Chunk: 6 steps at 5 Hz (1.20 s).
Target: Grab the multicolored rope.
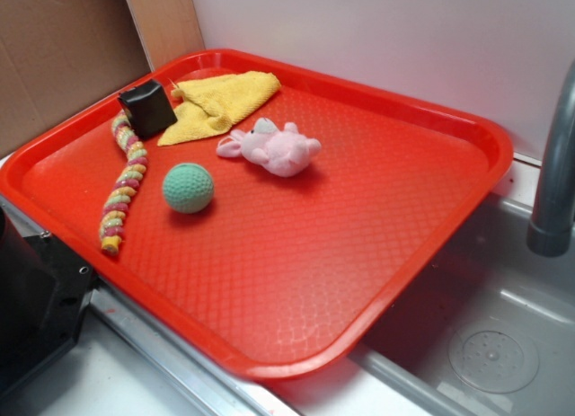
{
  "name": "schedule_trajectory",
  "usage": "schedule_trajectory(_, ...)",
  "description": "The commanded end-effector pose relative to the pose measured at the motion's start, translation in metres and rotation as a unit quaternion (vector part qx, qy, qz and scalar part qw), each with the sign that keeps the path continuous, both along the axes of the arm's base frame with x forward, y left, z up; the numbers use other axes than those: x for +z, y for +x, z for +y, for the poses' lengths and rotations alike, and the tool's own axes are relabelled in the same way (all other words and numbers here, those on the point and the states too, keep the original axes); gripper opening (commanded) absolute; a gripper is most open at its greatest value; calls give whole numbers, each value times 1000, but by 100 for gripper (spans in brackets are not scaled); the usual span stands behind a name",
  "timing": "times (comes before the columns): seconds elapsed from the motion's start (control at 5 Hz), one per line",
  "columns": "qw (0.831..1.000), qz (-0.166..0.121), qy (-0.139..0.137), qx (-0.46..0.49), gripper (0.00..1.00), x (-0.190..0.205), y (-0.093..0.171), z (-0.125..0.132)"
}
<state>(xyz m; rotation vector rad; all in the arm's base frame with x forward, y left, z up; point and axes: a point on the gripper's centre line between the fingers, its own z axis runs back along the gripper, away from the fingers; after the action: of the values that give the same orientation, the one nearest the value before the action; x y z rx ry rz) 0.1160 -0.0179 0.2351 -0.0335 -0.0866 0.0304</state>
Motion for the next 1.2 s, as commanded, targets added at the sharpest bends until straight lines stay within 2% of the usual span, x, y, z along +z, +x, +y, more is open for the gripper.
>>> schedule_trajectory(0.0,1000,0,0,0,100,0,0,0)
schedule_trajectory(0.2,998,-1,-9,56,100,-4,7,9)
schedule_trajectory(0.4,990,3,-17,140,100,-17,19,19)
schedule_trajectory(0.6,977,2,-12,214,100,-35,35,36)
schedule_trajectory(0.8,958,-5,-5,287,100,-64,54,63)
schedule_trajectory(1.0,940,-21,-9,341,100,-99,67,78)
